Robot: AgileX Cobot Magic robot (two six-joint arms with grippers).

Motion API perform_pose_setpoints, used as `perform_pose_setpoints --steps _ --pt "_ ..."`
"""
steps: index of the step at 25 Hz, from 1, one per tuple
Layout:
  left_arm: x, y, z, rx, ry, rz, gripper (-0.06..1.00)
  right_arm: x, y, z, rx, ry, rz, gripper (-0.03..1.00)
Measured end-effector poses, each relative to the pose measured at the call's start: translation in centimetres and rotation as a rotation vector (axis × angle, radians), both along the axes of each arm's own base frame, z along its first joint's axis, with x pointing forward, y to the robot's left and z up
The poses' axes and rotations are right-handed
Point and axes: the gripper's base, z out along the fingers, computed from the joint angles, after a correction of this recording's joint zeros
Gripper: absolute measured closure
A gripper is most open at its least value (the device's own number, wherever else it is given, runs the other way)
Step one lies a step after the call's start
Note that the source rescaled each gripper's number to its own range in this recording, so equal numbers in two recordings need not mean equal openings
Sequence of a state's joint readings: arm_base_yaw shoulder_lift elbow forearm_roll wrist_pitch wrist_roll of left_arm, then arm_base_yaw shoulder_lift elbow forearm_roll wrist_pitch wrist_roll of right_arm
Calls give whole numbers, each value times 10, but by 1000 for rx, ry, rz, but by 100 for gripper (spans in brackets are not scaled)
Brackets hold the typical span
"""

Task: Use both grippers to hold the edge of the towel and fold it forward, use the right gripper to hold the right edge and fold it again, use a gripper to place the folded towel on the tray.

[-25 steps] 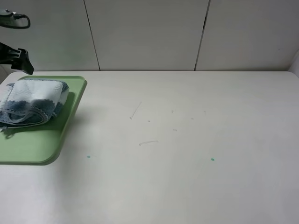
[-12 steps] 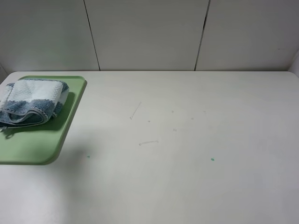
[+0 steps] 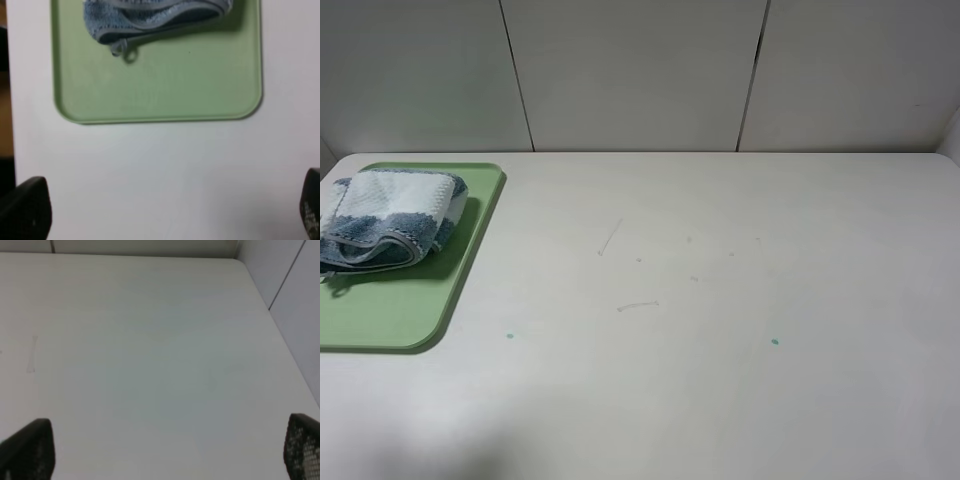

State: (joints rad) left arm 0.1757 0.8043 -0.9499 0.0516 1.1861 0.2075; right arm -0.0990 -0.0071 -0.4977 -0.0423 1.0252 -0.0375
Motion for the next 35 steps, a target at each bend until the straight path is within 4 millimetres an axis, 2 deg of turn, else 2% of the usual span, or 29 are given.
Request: perform_pose_setpoints --steps 4,7,10,13,18,21,35 --pt "-46 -11 9 0 -174 -13 -6 0 0 0 0 0 0 -3" --pt "-75 -18 6 -4 -274 -14 -6 0 0 0 0 0 0 -3" --pt "-97 -24 -7 -30 -342 -10 -6 0 0 0 0 0 0 -3" --pt "-112 -29 -28 -57 -371 -37 -6 0 0 0 0 0 0 -3" --pt "-119 -31 -68 -89 -437 -123 -6 0 0 0 0 0 0 -3" --pt "-120 -31 -84 -102 -460 -153 -6 0 0 0 0 0 0 -3" --pt "-123 -31 -84 -98 -497 -175 -6 0 0 0 0 0 0 -3"
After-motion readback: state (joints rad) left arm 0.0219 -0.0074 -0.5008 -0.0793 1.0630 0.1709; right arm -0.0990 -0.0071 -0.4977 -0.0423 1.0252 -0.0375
